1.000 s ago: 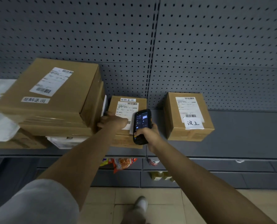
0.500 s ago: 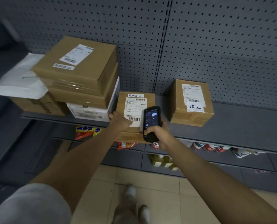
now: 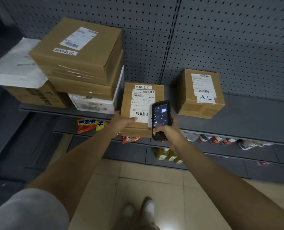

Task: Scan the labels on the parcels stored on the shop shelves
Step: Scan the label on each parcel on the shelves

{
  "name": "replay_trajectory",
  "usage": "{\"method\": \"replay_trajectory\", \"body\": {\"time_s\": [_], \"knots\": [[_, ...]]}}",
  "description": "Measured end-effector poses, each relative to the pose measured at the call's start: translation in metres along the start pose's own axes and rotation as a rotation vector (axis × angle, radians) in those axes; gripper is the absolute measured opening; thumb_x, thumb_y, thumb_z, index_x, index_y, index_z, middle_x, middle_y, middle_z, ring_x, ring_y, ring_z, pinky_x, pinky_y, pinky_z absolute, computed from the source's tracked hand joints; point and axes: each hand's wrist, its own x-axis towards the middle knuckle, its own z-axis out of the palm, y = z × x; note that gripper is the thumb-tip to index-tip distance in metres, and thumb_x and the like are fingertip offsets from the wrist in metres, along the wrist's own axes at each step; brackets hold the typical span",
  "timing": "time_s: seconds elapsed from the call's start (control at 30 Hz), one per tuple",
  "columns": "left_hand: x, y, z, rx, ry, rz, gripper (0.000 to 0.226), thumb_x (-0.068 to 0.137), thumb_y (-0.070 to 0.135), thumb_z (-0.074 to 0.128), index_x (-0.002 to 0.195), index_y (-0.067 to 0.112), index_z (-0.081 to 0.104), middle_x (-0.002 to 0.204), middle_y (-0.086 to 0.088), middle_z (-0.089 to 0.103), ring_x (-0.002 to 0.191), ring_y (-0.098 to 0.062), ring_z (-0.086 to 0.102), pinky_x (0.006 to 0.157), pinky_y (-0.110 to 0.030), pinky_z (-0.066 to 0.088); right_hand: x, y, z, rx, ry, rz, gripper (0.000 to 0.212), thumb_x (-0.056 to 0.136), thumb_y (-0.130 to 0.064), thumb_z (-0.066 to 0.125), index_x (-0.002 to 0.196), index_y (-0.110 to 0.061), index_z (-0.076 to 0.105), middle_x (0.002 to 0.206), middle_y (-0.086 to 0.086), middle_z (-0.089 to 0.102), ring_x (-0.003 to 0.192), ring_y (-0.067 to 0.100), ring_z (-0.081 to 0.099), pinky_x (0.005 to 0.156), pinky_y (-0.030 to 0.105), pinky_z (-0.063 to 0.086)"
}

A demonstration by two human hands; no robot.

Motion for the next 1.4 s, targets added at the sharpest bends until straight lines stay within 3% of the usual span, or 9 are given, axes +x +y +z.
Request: {"method": "replay_trajectory", "body": {"time_s": [0.23, 0.4, 0.5, 0.57, 0.73, 0.83, 0.97, 1.1, 1.4], "knots": [[0.008, -0.025, -0.005, -0.162, -0.235, -0.02, 0.094, 0.069, 0.031, 0.083, 0.142, 0.018, 0.025, 0.131, -0.004, 0.055, 0.116, -0.024, 0.057, 0.104, -0.044, 0.044, -0.002, 0.015, 0.003, -0.065, 0.03, -0.021, 0.091, 0.063, 0.01, 0.072, 0.139, -0.023, 0.034, 0.124, 0.005, 0.06, 0.114, 0.025, 0.056, 0.101, 0.049, 0.047], [0.014, -0.037, -0.011, -0.248, -0.296, -0.052, 0.082, 0.075, 0.026, 0.08, 0.136, 0.026, 0.025, 0.127, -0.003, 0.054, 0.105, -0.02, 0.058, 0.075, -0.034, 0.049, -0.003, 0.022, 0.005, -0.087, 0.048, -0.015, 0.093, 0.06, 0.006, 0.075, 0.139, -0.024, 0.037, 0.125, 0.004, 0.06, 0.116, 0.025, 0.055, 0.103, 0.051, 0.044], [0.021, -0.046, -0.015, -0.258, -0.315, -0.06, 0.09, 0.065, 0.037, 0.084, 0.135, 0.028, 0.028, 0.129, -0.004, 0.054, 0.111, -0.022, 0.057, 0.085, -0.038, 0.049, -0.004, 0.025, 0.006, -0.095, 0.071, -0.012, 0.096, 0.056, 0.004, 0.077, 0.139, -0.024, 0.038, 0.124, 0.003, 0.061, 0.117, 0.026, 0.055, 0.104, 0.051, 0.044], [0.021, -0.05, -0.017, -0.242, -0.338, -0.055, 0.085, 0.066, 0.039, 0.082, 0.132, 0.025, 0.029, 0.128, -0.005, 0.055, 0.109, -0.021, 0.058, 0.079, -0.034, 0.048, -0.005, 0.027, 0.007, -0.099, 0.093, -0.03, 0.092, 0.06, 0.008, 0.075, 0.138, -0.022, 0.038, 0.123, 0.004, 0.062, 0.116, 0.026, 0.056, 0.102, 0.05, 0.045], [0.025, -0.06, -0.015, -0.328, -0.396, -0.061, 0.076, 0.074, 0.025, 0.079, 0.132, 0.022, 0.031, 0.125, -0.008, 0.059, 0.106, -0.022, 0.062, 0.082, -0.038, 0.053, -0.011, 0.036, 0.008, -0.122, 0.13, -0.075, 0.086, 0.063, 0.012, 0.075, 0.137, -0.016, 0.04, 0.118, 0.004, 0.062, 0.111, 0.022, 0.057, 0.099, 0.043, 0.048], [0.028, -0.066, -0.015, -0.344, -0.423, -0.066, 0.096, 0.064, 0.033, 0.084, 0.142, 0.024, 0.029, 0.132, -0.006, 0.056, 0.115, -0.023, 0.057, 0.089, -0.048, 0.051, -0.01, 0.043, 0.007, -0.131, 0.138, -0.08, 0.085, 0.062, 0.012, 0.077, 0.133, -0.016, 0.042, 0.118, 0.004, 0.062, 0.111, 0.022, 0.058, 0.099, 0.043, 0.048], [0.023, -0.065, -0.018, -0.378, -0.463, -0.052, 0.093, 0.063, 0.026, 0.082, 0.144, 0.027, 0.035, 0.135, -0.006, 0.054, 0.118, -0.024, 0.055, 0.07, -0.04, 0.059, -0.012, 0.043, 0.006, -0.114, 0.123, -0.076, 0.09, 0.058, 0.01, 0.078, 0.135, -0.018, 0.041, 0.122, 0.005, 0.062, 0.115, 0.024, 0.057, 0.102, 0.048, 0.046], [0.017, -0.065, -0.022, -0.432, -0.501, -0.036, 0.091, 0.059, 0.024, 0.084, 0.14, 0.025, 0.042, 0.139, -0.009, 0.05, 0.122, -0.03, 0.053, 0.075, -0.04, 0.059, -0.022, 0.037, 0.008, -0.109, 0.113, -0.073, 0.095, 0.052, 0.002, 0.08, 0.136, -0.018, 0.041, 0.124, 0.004, 0.061, 0.118, 0.025, 0.056, 0.103, 0.05, 0.045], [-0.024, -0.007, -0.024, -0.44, -0.418, 0.179, 0.096, 0.059, 0.02, 0.08, 0.142, 0.032, 0.033, 0.133, -0.003, 0.056, 0.117, -0.027, 0.058, 0.082, -0.045, 0.057, -0.096, -0.016, 0.012, -0.017, 0.128, -0.15, 0.091, 0.056, 0.008, 0.078, 0.138, -0.014, 0.043, 0.121, 0.008, 0.065, 0.112, 0.028, 0.06, 0.098, 0.048, 0.049]]}}
